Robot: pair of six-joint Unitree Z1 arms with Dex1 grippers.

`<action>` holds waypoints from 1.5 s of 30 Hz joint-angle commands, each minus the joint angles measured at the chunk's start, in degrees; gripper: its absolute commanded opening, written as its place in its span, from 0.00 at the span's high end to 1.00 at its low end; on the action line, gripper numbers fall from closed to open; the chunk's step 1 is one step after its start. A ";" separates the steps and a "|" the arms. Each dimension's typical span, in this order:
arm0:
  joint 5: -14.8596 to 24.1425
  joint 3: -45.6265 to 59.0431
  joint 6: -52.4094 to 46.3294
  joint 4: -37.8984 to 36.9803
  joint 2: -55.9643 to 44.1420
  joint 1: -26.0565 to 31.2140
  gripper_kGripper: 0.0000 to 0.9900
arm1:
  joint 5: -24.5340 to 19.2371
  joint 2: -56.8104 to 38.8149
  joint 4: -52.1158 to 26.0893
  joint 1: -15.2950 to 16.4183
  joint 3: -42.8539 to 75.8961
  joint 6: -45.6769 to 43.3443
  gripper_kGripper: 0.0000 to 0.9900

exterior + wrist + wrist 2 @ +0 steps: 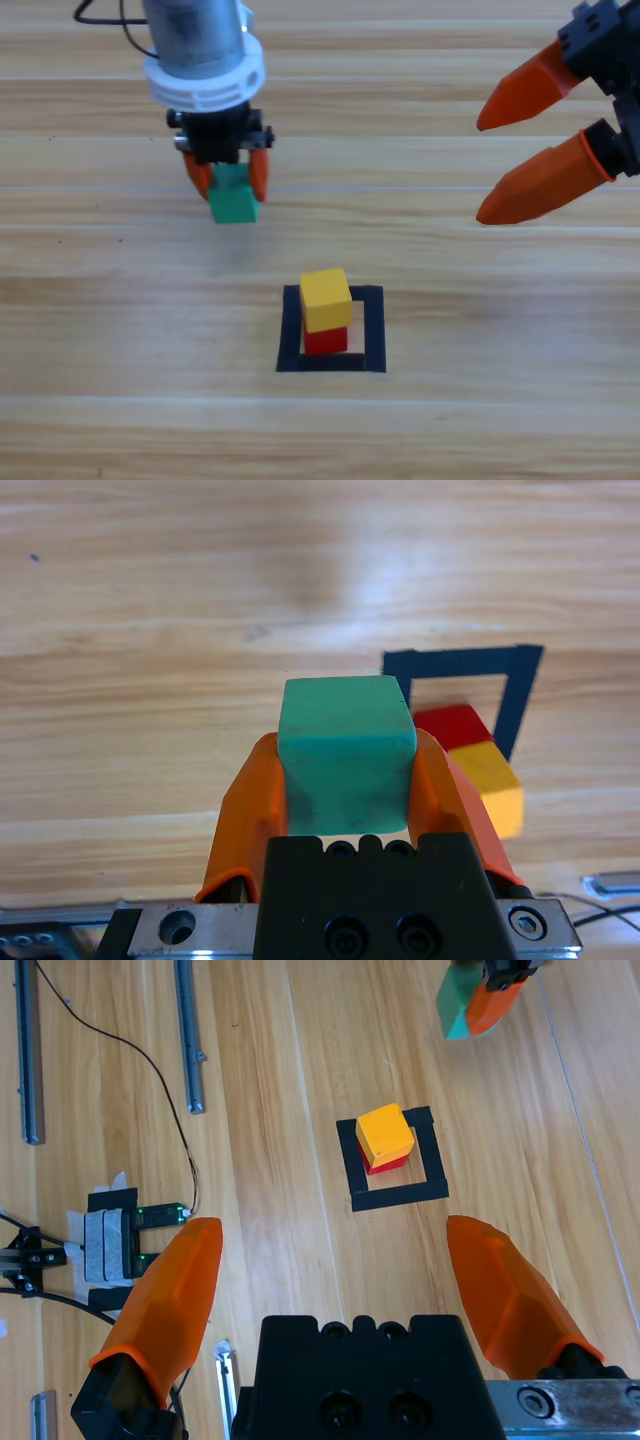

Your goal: Stack the blocks in the rectangular block: red at the bottom, yellow in the middle, green on top

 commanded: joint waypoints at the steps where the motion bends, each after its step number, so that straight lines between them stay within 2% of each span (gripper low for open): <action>1: -0.85 1.05 -2.61 0.44 -3.34 -4.94 0.91 | -0.12 2.42 1.10 1.65 0.34 0.31 0.00; 21: 0.99 2.11 -19.22 0.53 -5.53 -12.67 0.91 | -0.64 2.24 1.36 1.65 0.42 0.31 0.00; 31: 1.52 1.32 -20.62 0.53 -3.95 -15.31 0.93 | -0.64 2.07 1.53 1.65 0.42 0.31 0.00; 45: 2.31 1.05 -18.69 0.53 -1.93 -15.57 0.93 | -0.64 2.07 1.53 1.65 0.51 0.31 0.00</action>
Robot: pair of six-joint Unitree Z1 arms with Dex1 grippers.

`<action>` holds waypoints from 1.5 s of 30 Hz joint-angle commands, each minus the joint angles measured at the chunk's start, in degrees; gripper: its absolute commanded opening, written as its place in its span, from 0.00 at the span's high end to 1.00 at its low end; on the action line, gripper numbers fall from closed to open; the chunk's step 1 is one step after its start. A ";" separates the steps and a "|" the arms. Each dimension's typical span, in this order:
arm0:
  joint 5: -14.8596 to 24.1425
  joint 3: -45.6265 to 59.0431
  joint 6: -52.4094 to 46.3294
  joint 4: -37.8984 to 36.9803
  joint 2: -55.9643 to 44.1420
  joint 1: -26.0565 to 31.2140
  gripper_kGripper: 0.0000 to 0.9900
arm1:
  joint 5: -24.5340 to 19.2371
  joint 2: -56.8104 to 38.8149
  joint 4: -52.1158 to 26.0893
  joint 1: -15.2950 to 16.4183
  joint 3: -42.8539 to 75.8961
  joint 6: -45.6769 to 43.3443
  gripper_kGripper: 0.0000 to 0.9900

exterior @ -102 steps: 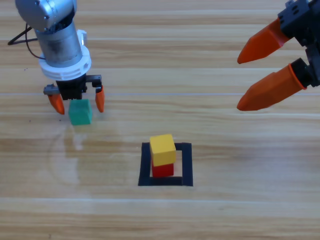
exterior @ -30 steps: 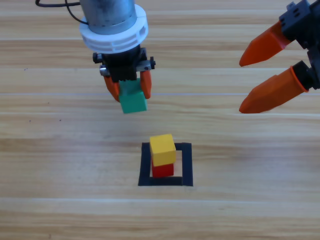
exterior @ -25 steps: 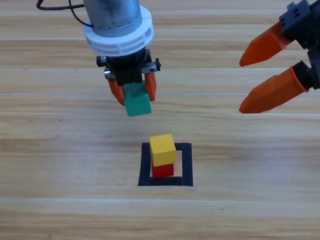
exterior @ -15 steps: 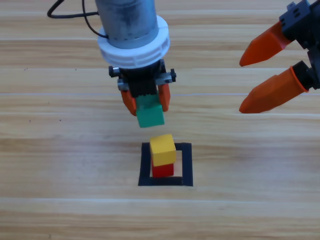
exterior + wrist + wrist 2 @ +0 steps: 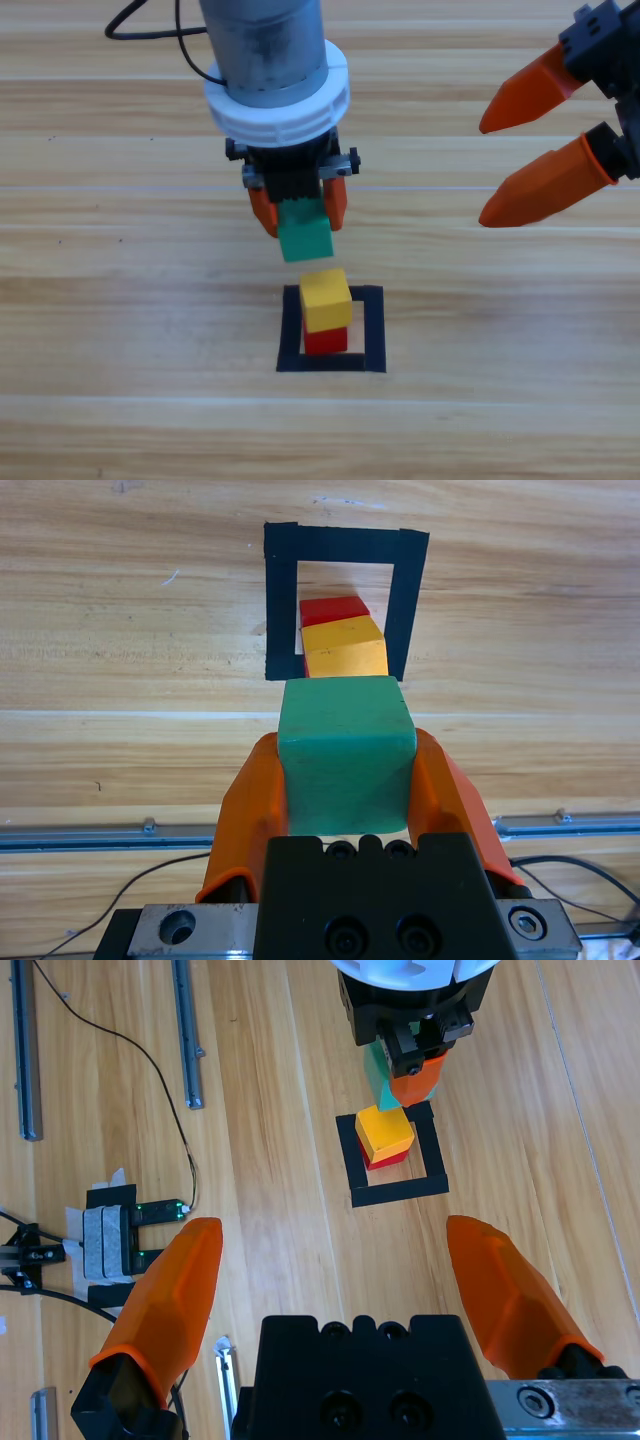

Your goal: Stack the blocks in the rectangular block: red at the bottom, yellow in the middle, green on top

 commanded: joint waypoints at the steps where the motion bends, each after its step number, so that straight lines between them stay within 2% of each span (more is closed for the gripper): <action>1: 0.74 0.09 0.81 0.51 3.47 -1.36 0.92 | -0.18 2.15 1.12 1.58 0.42 0.31 0.00; 16: 1.36 -1.31 0.64 0.51 6.02 -3.12 0.92 | -0.18 2.07 1.12 1.58 0.25 0.22 0.00; 45: 1.89 -2.28 -1.21 0.51 8.22 -3.12 0.92 | -0.18 2.15 1.12 1.58 0.51 0.13 0.00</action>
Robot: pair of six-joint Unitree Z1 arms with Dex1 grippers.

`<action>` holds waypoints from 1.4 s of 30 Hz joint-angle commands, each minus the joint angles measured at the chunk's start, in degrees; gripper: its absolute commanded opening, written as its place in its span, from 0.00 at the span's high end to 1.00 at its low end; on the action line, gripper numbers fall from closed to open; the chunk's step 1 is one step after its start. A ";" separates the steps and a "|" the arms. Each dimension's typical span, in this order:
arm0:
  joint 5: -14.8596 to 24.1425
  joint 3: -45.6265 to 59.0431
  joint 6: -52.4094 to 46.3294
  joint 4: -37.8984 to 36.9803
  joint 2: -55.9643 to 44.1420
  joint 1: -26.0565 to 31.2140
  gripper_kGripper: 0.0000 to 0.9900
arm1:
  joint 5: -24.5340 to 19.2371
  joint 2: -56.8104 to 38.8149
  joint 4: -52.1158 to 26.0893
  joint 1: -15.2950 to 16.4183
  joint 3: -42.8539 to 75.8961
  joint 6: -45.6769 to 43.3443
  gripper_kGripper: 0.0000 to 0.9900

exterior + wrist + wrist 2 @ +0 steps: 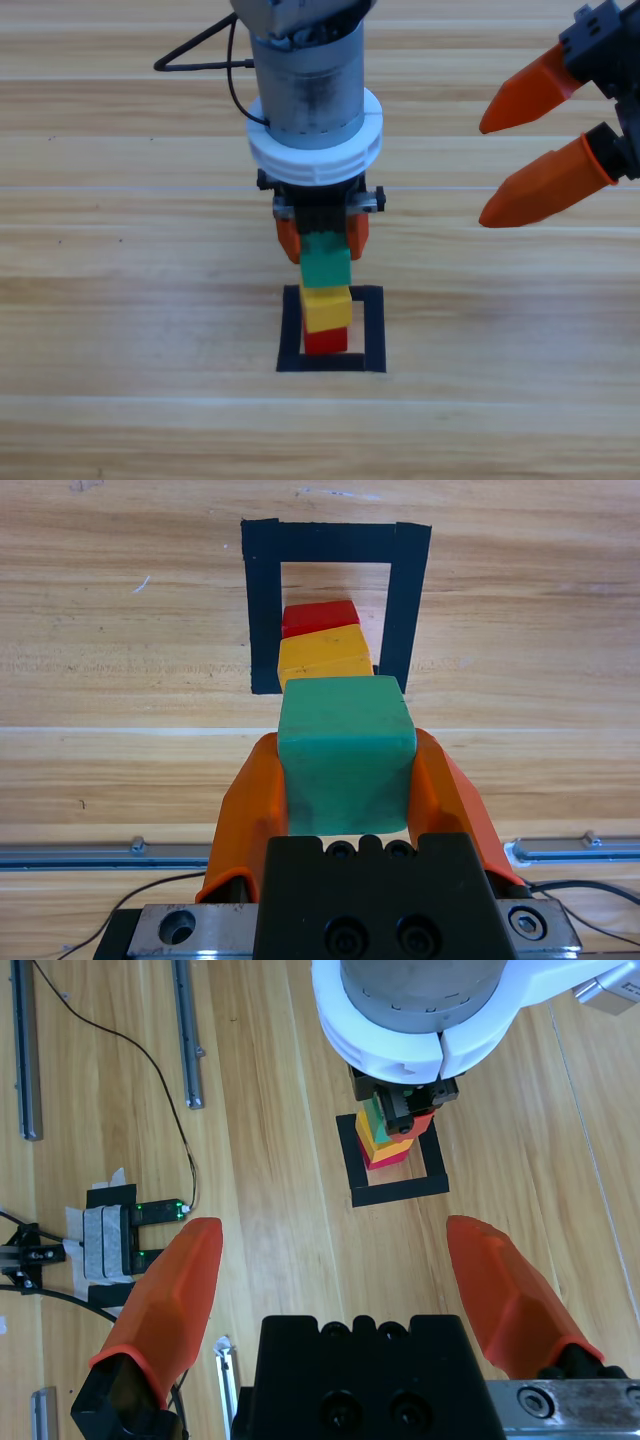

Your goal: Stack the blocks in the rectangular block: red at the bottom, yellow in the middle, green on top

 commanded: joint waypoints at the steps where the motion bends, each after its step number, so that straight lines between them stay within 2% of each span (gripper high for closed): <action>1: 0.65 0.12 -1.35 0.40 3.26 -1.08 0.92 | -0.18 2.15 1.09 1.58 0.51 0.13 0.00; 25: 0.65 1.53 -6.18 0.49 3.79 -2.49 0.92 | -0.18 2.33 1.09 1.58 0.51 -0.04 0.00; 42: 1.09 1.71 -5.74 0.49 4.32 -2.57 0.92 | -0.18 2.07 1.09 1.58 0.69 -0.04 0.00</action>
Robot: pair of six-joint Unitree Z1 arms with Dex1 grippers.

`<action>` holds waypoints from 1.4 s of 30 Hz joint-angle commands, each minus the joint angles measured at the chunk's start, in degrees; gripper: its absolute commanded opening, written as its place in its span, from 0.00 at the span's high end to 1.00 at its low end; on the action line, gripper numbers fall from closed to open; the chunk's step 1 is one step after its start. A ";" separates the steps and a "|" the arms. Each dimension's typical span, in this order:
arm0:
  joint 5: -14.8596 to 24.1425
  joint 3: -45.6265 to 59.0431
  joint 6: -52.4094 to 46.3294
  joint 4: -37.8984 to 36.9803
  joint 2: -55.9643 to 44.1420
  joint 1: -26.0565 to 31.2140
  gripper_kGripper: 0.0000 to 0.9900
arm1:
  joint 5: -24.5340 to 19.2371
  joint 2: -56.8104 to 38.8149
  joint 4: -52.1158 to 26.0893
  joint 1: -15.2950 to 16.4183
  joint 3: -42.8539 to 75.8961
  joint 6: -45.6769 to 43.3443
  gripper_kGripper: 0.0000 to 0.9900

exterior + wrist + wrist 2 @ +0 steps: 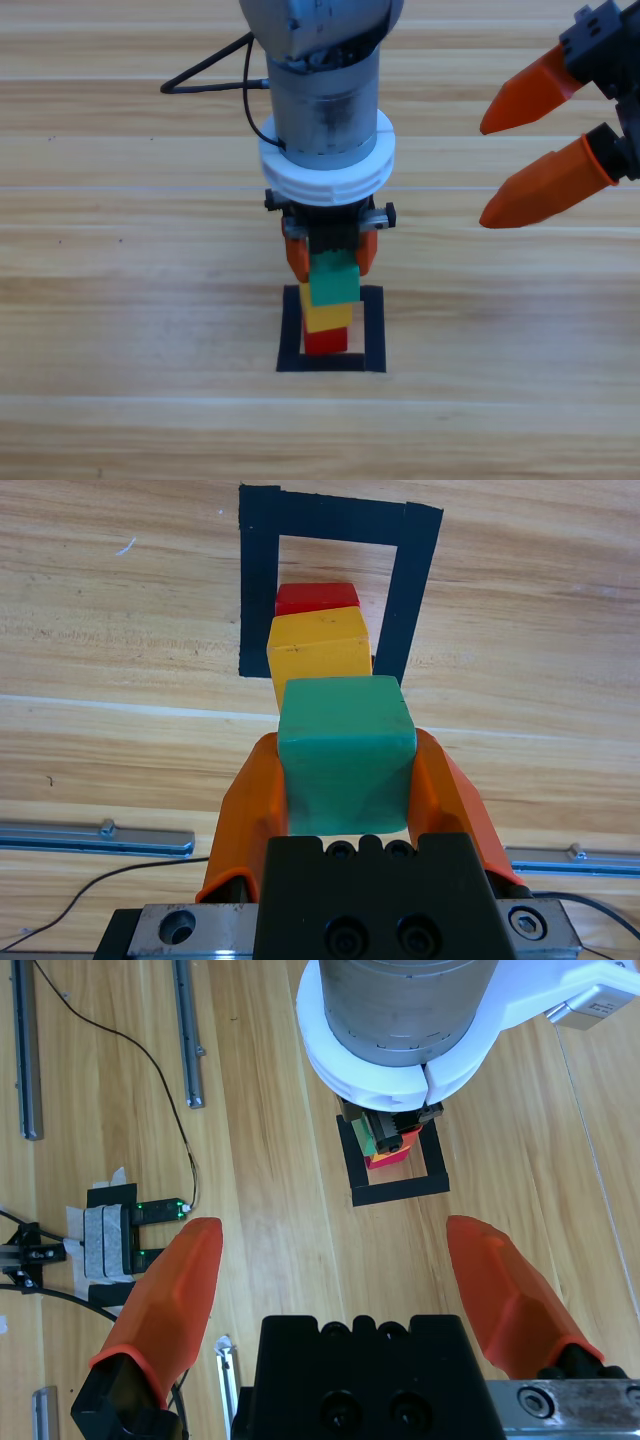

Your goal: Stack the blocks in the rectangular block: red at the bottom, yellow in the middle, green on top

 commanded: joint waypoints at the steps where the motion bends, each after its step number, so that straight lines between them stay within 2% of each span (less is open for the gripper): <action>1: 1.08 1.37 0.12 0.40 3.23 -1.15 0.92 | -0.18 2.07 0.98 1.58 0.69 -0.04 0.00; 27: 1.61 1.81 1.18 0.40 3.40 -0.36 0.92 | -0.18 1.80 0.98 1.58 0.60 -0.13 0.00; 29: 1.61 1.72 1.18 0.40 3.40 -0.36 0.83 | -0.18 1.80 0.98 1.58 0.60 -0.13 0.00; 30: 1.52 1.63 1.18 0.31 3.49 -0.36 0.74 | -0.18 1.80 0.98 1.58 0.60 -0.13 0.00; 31: 1.52 1.46 1.18 0.40 3.40 -0.36 0.45 | -0.18 1.80 0.98 1.58 0.69 -0.13 0.00; 32: 1.52 1.46 1.18 0.40 3.31 -0.36 0.11 | -0.18 1.80 0.98 1.58 0.60 -0.13 0.00; 33: 1.44 1.37 1.09 0.40 3.23 -0.36 0.00 | -0.18 1.80 0.98 1.58 0.69 -0.13 0.00; 42: 1.52 1.28 0.74 0.40 2.70 -0.45 0.00 | -0.18 1.19 0.98 1.58 0.95 -0.13 0.00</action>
